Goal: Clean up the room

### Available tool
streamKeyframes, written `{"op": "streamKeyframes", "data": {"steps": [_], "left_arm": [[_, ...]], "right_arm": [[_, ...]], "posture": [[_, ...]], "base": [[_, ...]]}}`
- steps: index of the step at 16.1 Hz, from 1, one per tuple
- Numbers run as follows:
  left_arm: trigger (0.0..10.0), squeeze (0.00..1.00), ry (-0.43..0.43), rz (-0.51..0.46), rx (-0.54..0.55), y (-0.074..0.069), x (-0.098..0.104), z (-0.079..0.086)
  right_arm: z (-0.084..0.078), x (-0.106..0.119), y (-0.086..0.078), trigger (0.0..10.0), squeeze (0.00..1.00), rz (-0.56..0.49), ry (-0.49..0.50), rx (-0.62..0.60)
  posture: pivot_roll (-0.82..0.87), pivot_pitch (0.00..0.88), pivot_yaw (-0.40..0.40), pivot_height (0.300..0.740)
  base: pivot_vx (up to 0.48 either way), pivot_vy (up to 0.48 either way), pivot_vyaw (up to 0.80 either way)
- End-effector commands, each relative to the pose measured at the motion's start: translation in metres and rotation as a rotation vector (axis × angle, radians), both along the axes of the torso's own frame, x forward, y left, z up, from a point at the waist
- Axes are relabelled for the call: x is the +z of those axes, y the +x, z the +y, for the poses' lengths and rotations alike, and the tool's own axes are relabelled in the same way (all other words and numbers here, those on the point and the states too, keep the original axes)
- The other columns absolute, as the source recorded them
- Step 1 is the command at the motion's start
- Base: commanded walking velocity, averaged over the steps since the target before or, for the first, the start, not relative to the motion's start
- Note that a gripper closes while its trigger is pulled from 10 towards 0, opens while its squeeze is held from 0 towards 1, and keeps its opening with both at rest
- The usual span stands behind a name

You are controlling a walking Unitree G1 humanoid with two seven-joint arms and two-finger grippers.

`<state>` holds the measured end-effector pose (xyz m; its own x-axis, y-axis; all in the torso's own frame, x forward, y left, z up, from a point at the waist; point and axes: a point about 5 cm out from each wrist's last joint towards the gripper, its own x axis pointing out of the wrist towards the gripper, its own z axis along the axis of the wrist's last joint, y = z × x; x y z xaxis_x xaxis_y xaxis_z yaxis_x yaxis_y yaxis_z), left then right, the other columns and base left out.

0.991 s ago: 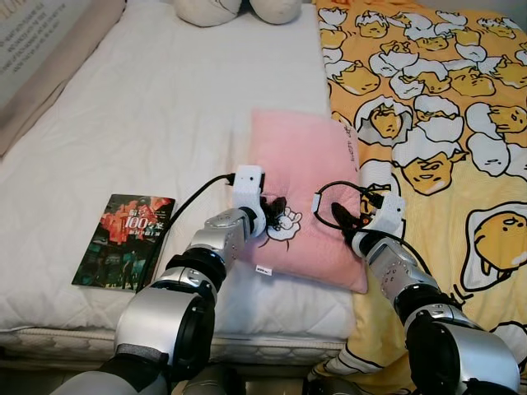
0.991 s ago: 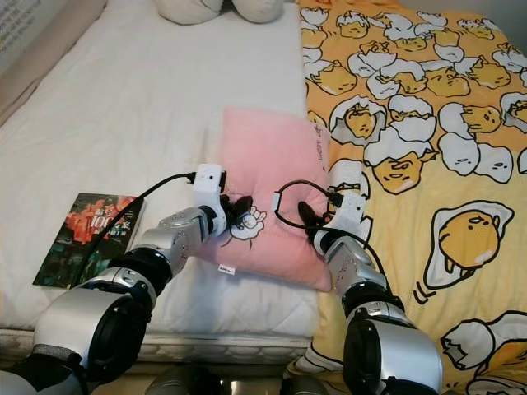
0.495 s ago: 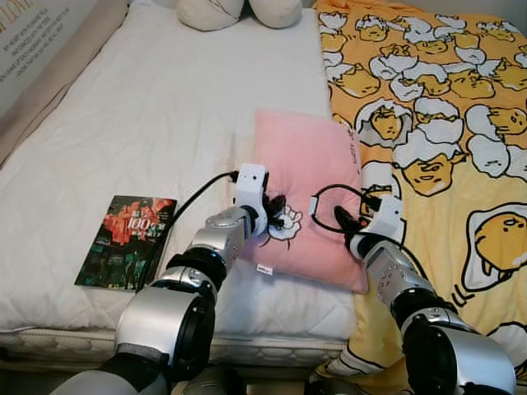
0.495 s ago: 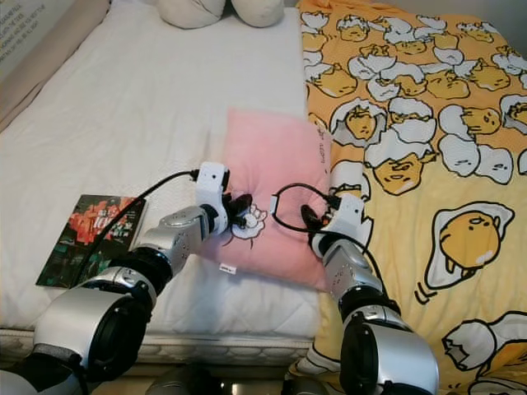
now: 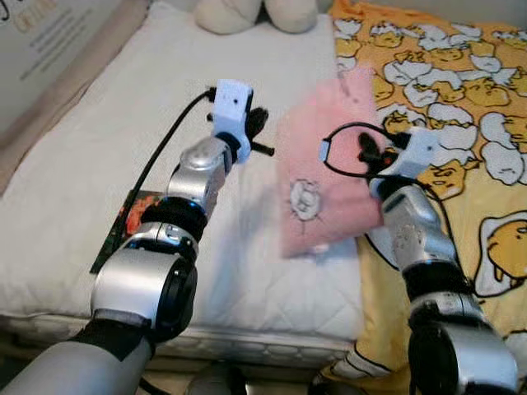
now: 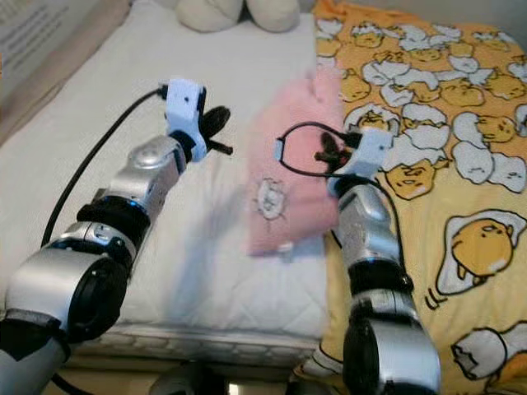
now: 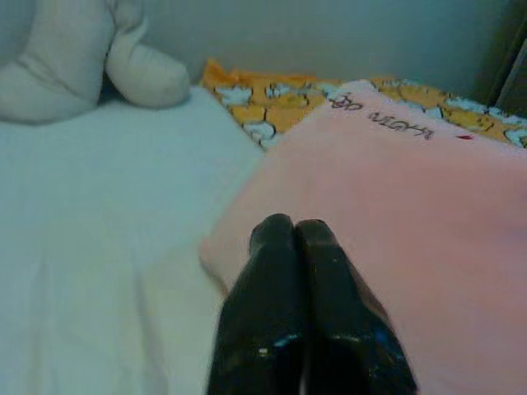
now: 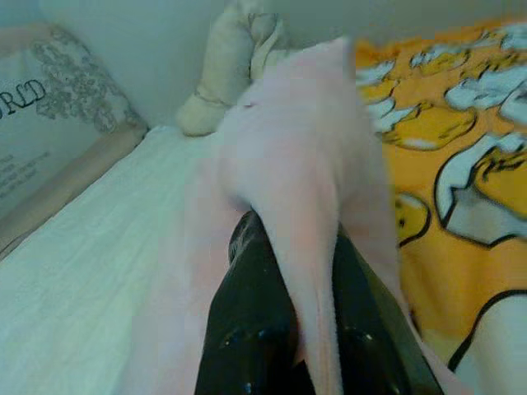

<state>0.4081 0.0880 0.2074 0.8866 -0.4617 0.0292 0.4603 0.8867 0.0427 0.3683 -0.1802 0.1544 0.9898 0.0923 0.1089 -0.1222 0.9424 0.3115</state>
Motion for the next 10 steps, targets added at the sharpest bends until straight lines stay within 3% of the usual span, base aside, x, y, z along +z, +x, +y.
{"op": "streamKeyframes", "data": {"steps": [1,3,6,8,10], "left_arm": [[10.0,0.0,0.036,-0.099,-0.019,0.002,0.022,-0.004],[10.0,0.0,0.04,-0.079,-0.014,0.0,0.014,-0.005],[10.0,0.0,0.023,-0.041,-0.007,-0.001,0.004,-0.007],[10.0,0.0,-0.036,0.072,-0.019,-0.005,-0.016,-0.014],[10.0,0.0,-0.042,0.138,-0.027,-0.009,-0.032,-0.018]], "right_arm": [[-0.001,0.013,-0.006,0.0,0.0,-0.075,-0.025,-0.034],[0.008,-0.006,-0.018,0.0,0.0,-0.038,-0.005,-0.013],[0.008,-0.023,-0.025,0.0,0.0,0.022,-0.022,-0.037],[-0.013,-0.058,-0.042,0.0,0.0,0.161,-0.032,-0.103],[-0.034,-0.089,-0.058,0.0,0.0,0.302,-0.082,-0.132]], "posture": [[-0.03,0.0,0.02,0.74],[-0.03,0.0,0.022,0.74],[-0.04,0.0,0.031,0.74],[-0.05,0.0,0.038,0.74],[-0.06,0.0,0.045,0.74]], "base": [[0.0,0.0,0.0],[0.0,0.0,0.0],[0.0,0.0,0.0],[0.0,0.0,0.0],[0.0,0.0,0.0]]}}
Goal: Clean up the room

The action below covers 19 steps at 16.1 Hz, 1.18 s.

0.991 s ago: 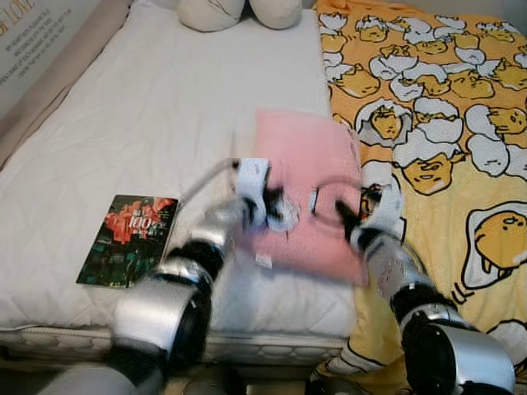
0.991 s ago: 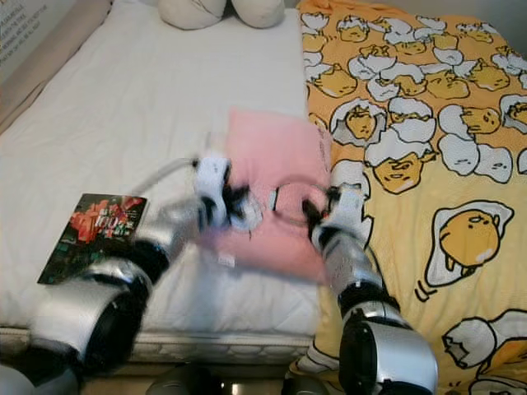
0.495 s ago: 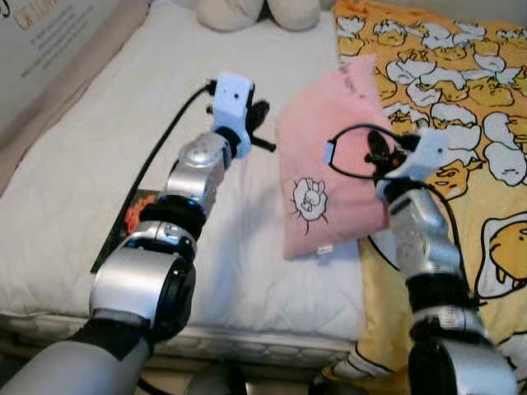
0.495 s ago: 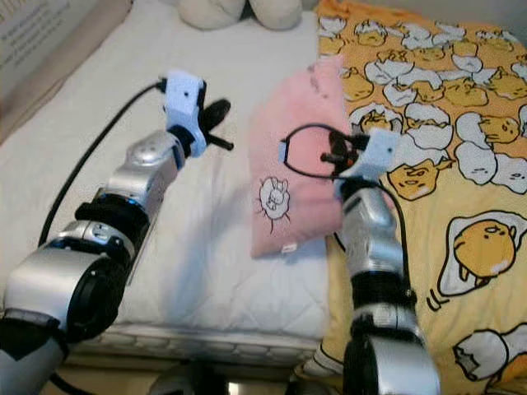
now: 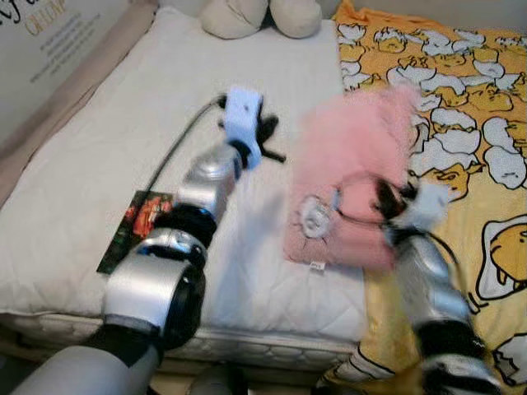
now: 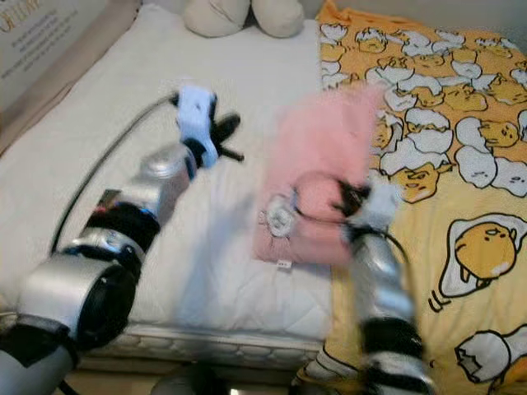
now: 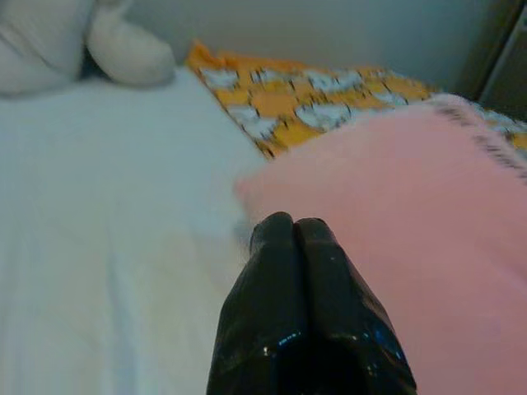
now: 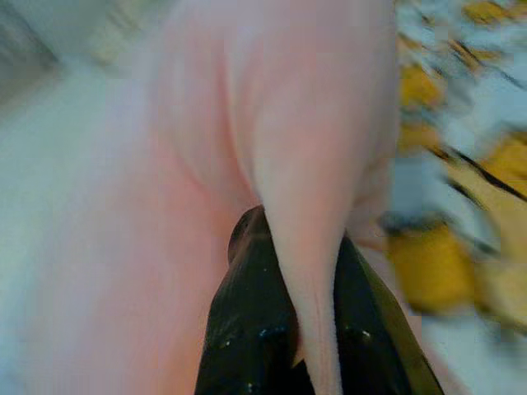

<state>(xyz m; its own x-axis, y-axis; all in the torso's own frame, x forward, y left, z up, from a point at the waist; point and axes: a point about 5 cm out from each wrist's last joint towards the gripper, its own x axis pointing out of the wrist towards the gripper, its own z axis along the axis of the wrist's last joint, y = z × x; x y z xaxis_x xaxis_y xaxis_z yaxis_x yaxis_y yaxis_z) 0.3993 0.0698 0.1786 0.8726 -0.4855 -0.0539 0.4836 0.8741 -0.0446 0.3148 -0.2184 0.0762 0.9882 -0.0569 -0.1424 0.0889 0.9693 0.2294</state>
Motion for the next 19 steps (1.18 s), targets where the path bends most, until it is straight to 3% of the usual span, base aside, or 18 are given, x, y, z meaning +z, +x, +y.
{"op": "streamKeyframes", "data": {"steps": [1,2,5,6,7,8,9,11,12,16,19], "left_arm": [[10.0,0.0,-0.014,0.045,0.006,-0.002,-0.008,-0.001],[10.0,1.0,-0.011,0.068,0.001,-0.004,-0.015,-0.004],[10.0,1.0,0.055,0.098,-0.032,-0.013,-0.032,-0.02],[10.0,1.0,0.092,0.067,-0.128,-0.023,-0.04,-0.038],[10.0,1.0,0.092,0.067,-0.128,-0.023,-0.04,-0.038],[10.0,1.0,0.136,0.024,-0.199,-0.029,-0.043,-0.048],[10.0,1.0,0.147,0.011,-0.222,-0.031,-0.043,-0.051],[10.0,1.0,0.317,-0.074,-0.283,-0.034,-0.047,-0.05],[10.0,1.0,0.338,-0.078,-0.284,-0.033,-0.047,-0.048],[10.0,1.0,0.346,-0.031,-0.237,-0.026,-0.045,-0.039],[10.0,1.0,0.247,0.059,-0.176,-0.024,-0.046,-0.036]], "right_arm": [[-0.006,-0.021,-0.01,0.0,0.0,0.105,-0.024,0.002],[-0.018,-0.031,-0.016,0.0,0.0,0.164,-0.057,-0.008],[-0.037,-0.04,-0.023,0.0,0.0,0.236,-0.158,0.003],[-0.042,-0.036,-0.02,0.0,0.0,0.239,-0.175,0.015],[-0.042,-0.036,-0.02,0.0,0.0,0.239,-0.175,0.015],[-0.042,-0.034,-0.018,0.0,0.0,0.234,-0.184,0.031],[-0.042,-0.034,-0.018,0.0,0.0,0.233,-0.188,0.038],[-0.037,-0.034,-0.016,0.0,0.0,0.227,-0.203,0.086],[-0.036,-0.035,-0.016,0.0,0.0,0.226,-0.205,0.094],[-0.032,-0.037,-0.019,0.0,0.0,0.211,-0.175,0.106],[-0.019,-0.032,-0.021,0.0,0.0,0.148,-0.16,0.158]], "posture": [[-0.06,0.0,0.045,0.74],[-0.07,0.0,0.048,0.74],[-0.07,0.0,0.052,0.74],[-0.07,0.0,0.051,0.74],[-0.07,0.0,0.051,0.74],[-0.08,0.0,0.049,0.74],[-0.08,0.0,0.048,0.74],[-0.08,0.0,0.039,0.74],[-0.08,0.0,0.039,0.74],[-0.1,0.0,0.034,0.74],[-0.12,0.0,0.052,0.74]], "base": [[0.0,0.0,0.0],[0.0,0.0,0.0],[0.0,0.0,0.0],[0.0,0.0,0.0],[0.0,0.0,0.0],[0.0,0.0,0.0],[0.0,0.0,0.0],[0.0,0.0,0.0],[0.0,0.0,0.0],[0.0,0.0,0.0],[0.0,0.0,0.0]]}}
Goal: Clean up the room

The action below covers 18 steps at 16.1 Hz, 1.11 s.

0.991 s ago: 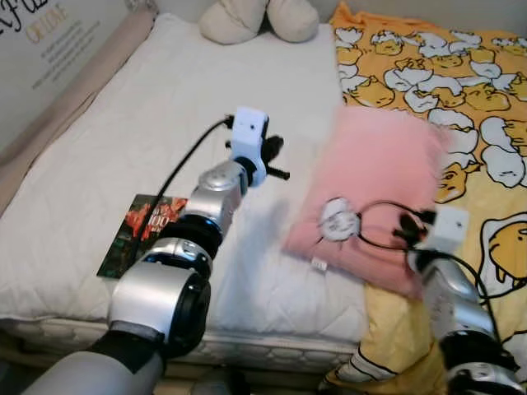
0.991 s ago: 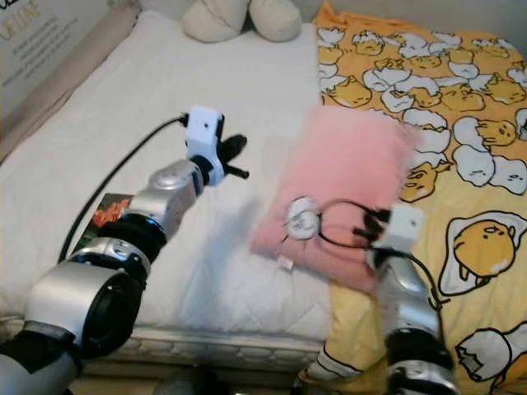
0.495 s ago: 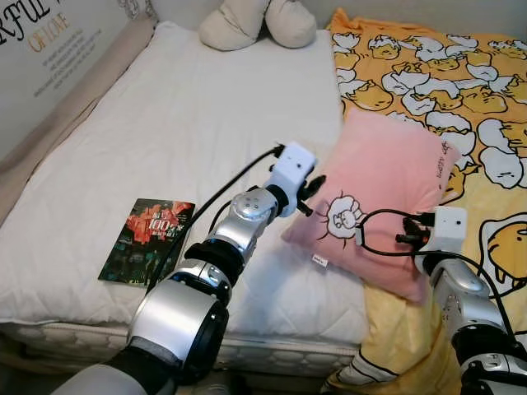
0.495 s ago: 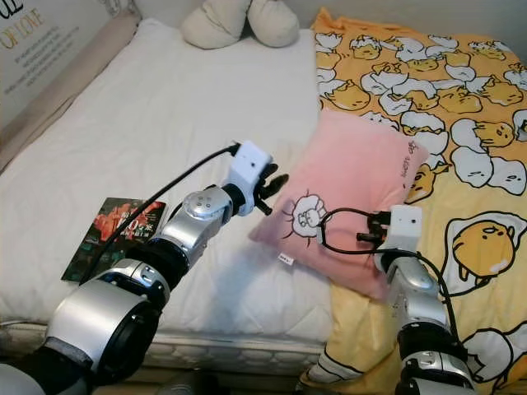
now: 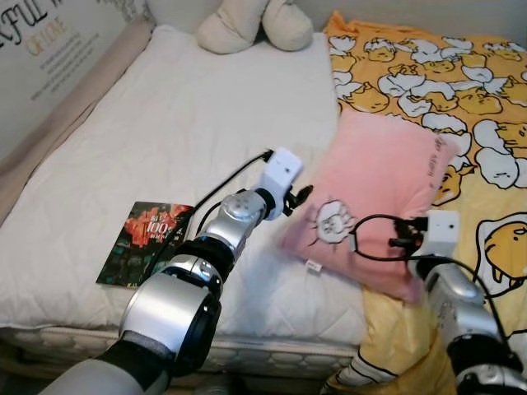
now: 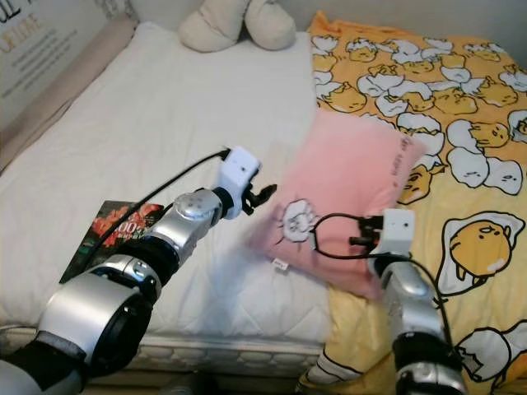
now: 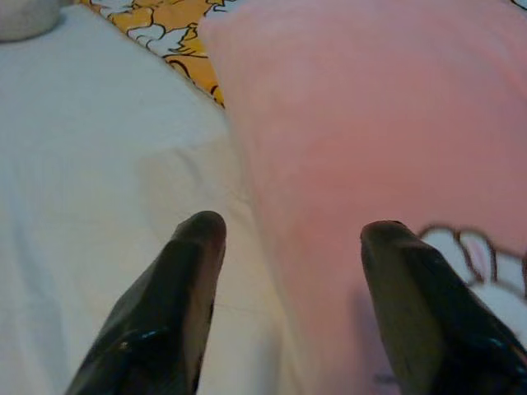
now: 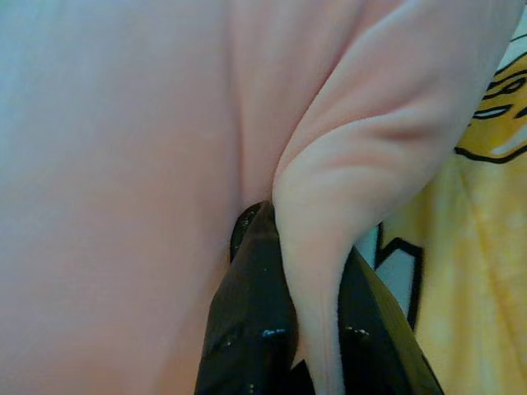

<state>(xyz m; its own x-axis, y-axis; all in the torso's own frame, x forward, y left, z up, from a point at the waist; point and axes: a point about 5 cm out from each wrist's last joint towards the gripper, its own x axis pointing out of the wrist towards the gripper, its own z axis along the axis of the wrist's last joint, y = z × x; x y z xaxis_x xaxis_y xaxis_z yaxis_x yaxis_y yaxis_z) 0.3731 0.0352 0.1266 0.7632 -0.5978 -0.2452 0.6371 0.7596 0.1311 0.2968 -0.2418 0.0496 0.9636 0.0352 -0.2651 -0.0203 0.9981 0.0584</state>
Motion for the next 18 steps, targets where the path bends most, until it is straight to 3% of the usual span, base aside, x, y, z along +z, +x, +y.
{"op": "streamKeyframes", "data": {"steps": [1,3,6,8,10,14,15,16,17,18], "left_arm": [[10.0,1.0,-0.057,0.032,0.031,0.003,0.006,-0.002],[10.0,1.0,-0.174,0.112,0.055,0.003,0.009,-0.009],[10.0,1.0,-0.189,0.166,0.037,-0.002,0.003,-0.021],[10.0,1.0,-0.168,0.2,0.024,-0.009,-0.006,-0.028],[10.0,1.0,-0.113,0.248,0.031,-0.021,-0.026,-0.033],[10.0,1.0,-0.013,0.257,0.042,-0.03,-0.047,-0.026],[10.0,0.91,0.021,0.267,0.062,-0.031,-0.054,-0.016],[10.0,0.0,0.009,0.282,0.068,-0.032,-0.056,-0.013],[10.0,0.0,0.004,0.288,0.067,-0.032,-0.057,-0.013],[9.3,0.0,0.026,0.289,0.043,-0.036,-0.062,-0.013]], "right_arm": [[0.007,-0.005,-0.005,0.0,0.0,0.015,0.01,0.04],[0.016,-0.007,-0.017,0.0,0.0,0.004,0.006,0.086],[0.023,-0.003,-0.03,0.0,0.0,-0.005,0.008,0.121],[0.029,0.001,-0.04,0.0,0.0,-0.018,0.021,0.135],[0.036,0.004,-0.06,0.0,0.0,-0.006,0.042,0.146],[0.035,0.003,-0.089,0.0,0.0,0.043,0.031,0.153],[0.035,0.005,-0.097,0.0,0.0,0.059,0.03,0.157],[0.035,0.006,-0.1,0.0,0.0,0.067,0.031,0.16],[0.036,0.007,-0.101,0.0,0.0,0.071,0.032,0.162],[0.037,0.007,-0.103,0.0,0.0,0.081,0.032,0.167]], "posture": [[-0.14,0.0,0.059,0.74],[-0.2,0.041,0.074,0.74],[-0.24,0.091,0.083,0.74],[-0.26,0.137,0.089,0.74],[-0.29,0.203,0.091,0.74],[-0.32,0.248,0.079,0.74],[-0.31,0.254,0.074,0.74],[-0.31,0.257,0.072,0.74],[-0.31,0.258,0.071,0.74],[-0.3,0.261,0.067,0.74]], "base": [[0.0,0.0,0.0],[0.0,0.0,0.0],[0.0,0.0,0.0],[0.0,0.0,0.0],[0.0,0.0,0.0],[0.0,0.0,0.0],[0.0,0.0,0.0],[0.0,0.0,0.0],[0.0,0.0,0.0],[0.0,0.0,0.0]]}}
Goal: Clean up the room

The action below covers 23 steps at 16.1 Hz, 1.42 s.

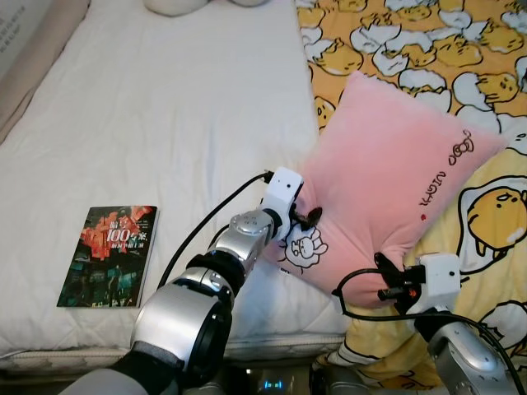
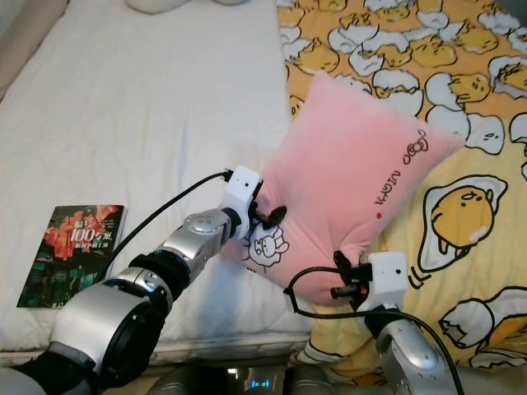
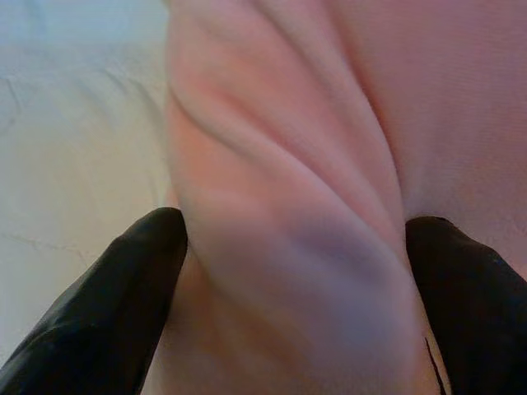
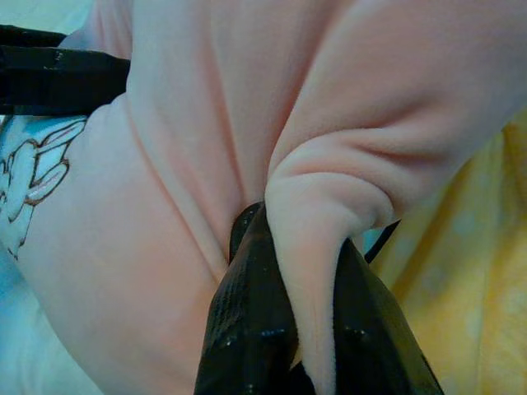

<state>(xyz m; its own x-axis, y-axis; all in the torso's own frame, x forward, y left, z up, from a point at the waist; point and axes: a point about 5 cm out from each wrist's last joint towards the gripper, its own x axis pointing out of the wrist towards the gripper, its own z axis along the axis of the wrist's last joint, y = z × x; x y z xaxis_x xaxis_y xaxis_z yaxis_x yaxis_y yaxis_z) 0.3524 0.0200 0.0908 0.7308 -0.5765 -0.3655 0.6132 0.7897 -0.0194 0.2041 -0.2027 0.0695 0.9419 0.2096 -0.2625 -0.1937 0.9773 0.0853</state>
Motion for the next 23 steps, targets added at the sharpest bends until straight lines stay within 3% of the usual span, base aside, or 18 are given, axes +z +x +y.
{"op": "streamKeyframes", "data": {"steps": [1,7,10,15,20,23], "left_arm": [[0.0,0.0,0.058,0.102,-0.017,-0.018,-0.029,0.001],[0.0,0.0,0.025,0.096,0.009,-0.019,-0.031,0.002],[0.0,0.0,-0.098,0.07,0.032,-0.011,-0.017,0.001],[0.0,0.0,-0.076,0.055,0.045,-0.009,-0.016,0.005],[0.0,0.0,-0.14,0.08,0.02,-0.009,-0.013,0.001],[0.0,0.0,-0.263,0.048,0.145,0.006,0.003,0.018]], "right_arm": [[-0.001,-0.012,-0.011,0.0,0.0,0.088,-0.004,0.001],[0.005,-0.006,-0.005,0.0,0.0,0.059,0.067,-0.038],[0.017,-0.007,-0.002,0.0,0.0,0.056,0.092,-0.009],[0.017,-0.009,0.008,0.0,0.0,0.051,0.1,-0.015],[0.015,-0.015,0.027,0.0,0.0,0.059,0.136,-0.026],[0.013,0.004,0.057,0.0,0.0,-0.012,0.102,-0.018]], "posture": [[-0.3,0.26,0.063,0.74],[-0.27,0.257,0.053,0.74],[-0.25,0.252,0.044,0.74],[-0.24,0.212,0.048,0.74],[-0.21,0.121,0.056,0.74],[-0.19,0.032,0.072,0.74]], "base": [[0.0,0.0,0.0],[0.0,0.0,0.0],[0.0,0.0,0.0],[0.0,0.0,0.0],[0.0,0.0,0.0],[0.0,0.0,0.0]]}}
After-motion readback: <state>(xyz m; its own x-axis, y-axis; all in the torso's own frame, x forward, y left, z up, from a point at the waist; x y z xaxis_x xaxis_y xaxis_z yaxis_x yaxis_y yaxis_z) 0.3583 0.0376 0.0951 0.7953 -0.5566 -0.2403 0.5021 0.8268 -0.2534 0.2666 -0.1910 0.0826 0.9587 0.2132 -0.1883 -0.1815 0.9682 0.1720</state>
